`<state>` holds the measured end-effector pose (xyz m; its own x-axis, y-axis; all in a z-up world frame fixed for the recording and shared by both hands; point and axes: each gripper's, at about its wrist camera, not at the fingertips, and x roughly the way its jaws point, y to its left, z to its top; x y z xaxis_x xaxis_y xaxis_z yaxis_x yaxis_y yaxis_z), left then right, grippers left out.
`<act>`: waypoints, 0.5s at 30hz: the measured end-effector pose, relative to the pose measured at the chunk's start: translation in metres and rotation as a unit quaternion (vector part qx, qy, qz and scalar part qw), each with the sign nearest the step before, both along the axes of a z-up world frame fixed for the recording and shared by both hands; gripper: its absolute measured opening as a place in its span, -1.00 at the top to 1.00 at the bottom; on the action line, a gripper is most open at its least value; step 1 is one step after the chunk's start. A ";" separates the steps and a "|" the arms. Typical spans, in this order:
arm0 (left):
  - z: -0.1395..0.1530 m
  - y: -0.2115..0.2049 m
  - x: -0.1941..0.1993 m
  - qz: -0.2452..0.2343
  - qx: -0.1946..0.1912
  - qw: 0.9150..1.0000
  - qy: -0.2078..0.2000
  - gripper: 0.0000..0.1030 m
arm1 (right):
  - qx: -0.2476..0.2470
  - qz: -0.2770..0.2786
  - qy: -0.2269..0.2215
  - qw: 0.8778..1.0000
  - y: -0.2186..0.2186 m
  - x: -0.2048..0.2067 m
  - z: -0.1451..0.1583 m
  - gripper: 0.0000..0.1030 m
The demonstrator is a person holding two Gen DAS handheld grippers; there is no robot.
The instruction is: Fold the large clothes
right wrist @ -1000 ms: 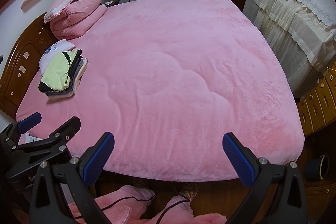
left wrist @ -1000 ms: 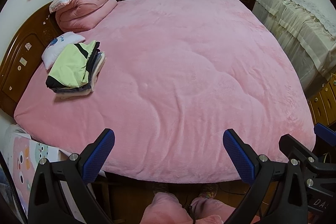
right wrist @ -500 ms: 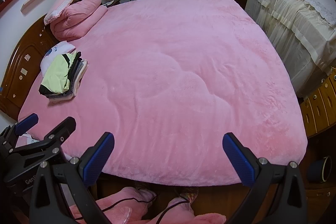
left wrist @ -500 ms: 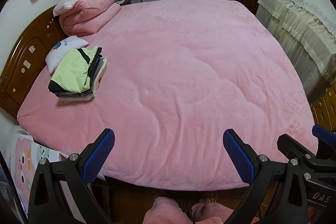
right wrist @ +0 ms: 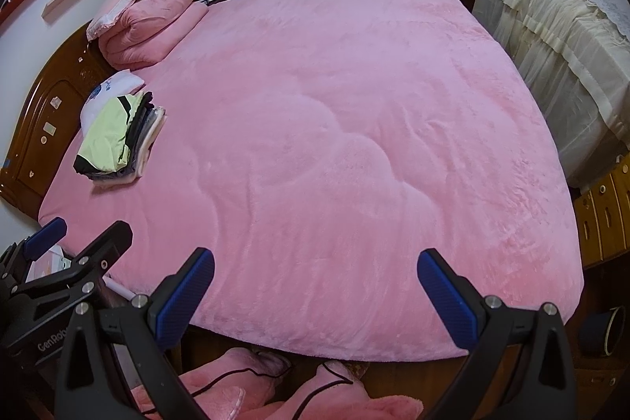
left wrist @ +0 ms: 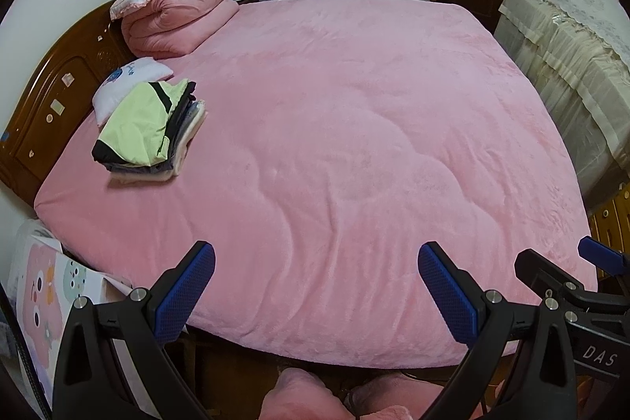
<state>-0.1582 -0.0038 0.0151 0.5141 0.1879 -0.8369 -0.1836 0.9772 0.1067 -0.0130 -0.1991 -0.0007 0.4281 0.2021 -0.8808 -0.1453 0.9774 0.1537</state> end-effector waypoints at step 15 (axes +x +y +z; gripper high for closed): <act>0.007 0.006 -0.010 0.027 0.015 0.999 -0.010 -0.98 | 0.007 0.016 -0.004 1.000 0.005 0.007 0.002 -1.00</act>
